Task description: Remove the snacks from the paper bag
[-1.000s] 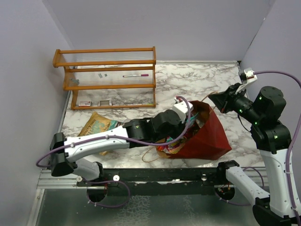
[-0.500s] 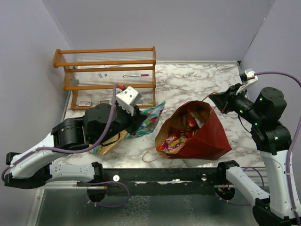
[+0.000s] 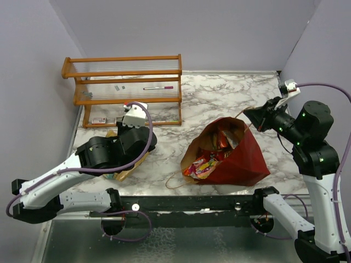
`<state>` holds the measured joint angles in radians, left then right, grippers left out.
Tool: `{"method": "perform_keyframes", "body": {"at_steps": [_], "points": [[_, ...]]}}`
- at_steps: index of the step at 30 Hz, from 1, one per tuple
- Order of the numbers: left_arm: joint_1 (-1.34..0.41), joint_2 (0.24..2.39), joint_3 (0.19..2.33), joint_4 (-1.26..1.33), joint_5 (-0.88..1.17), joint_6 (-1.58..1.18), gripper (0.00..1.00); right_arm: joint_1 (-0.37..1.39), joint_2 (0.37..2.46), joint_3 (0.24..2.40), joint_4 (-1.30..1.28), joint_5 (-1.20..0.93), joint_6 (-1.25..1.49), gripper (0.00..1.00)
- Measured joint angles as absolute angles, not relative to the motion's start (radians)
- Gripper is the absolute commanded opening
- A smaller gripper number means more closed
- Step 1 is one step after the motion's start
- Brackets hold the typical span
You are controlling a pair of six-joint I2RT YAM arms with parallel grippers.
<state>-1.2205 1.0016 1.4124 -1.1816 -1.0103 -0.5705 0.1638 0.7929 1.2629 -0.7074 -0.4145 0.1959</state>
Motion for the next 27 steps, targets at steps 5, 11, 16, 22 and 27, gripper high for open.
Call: {"method": "perform_keyframes", "body": {"at_steps": [5,11,16,22,27], "points": [[-0.965,1.005,1.251,-1.078,-0.949,-0.501,0.00,0.164,0.797,1.263,-0.707,-0.414,0.193,0.02],[-0.677,1.073,1.094,-0.969,-0.800,-0.449,0.00,0.164,0.797,1.264,-0.707,-0.415,0.193,0.02],[-0.549,1.079,0.991,-0.872,-0.662,-0.466,0.00,0.164,0.797,1.263,-0.706,-0.415,0.193,0.02],[-0.437,1.200,0.888,-0.739,-0.558,-0.518,0.00,0.164,0.791,1.250,-0.701,-0.415,0.194,0.02],[-0.320,1.277,0.823,-0.672,-0.533,-0.561,0.00,0.164,0.789,1.248,-0.701,-0.415,0.194,0.02]]}}
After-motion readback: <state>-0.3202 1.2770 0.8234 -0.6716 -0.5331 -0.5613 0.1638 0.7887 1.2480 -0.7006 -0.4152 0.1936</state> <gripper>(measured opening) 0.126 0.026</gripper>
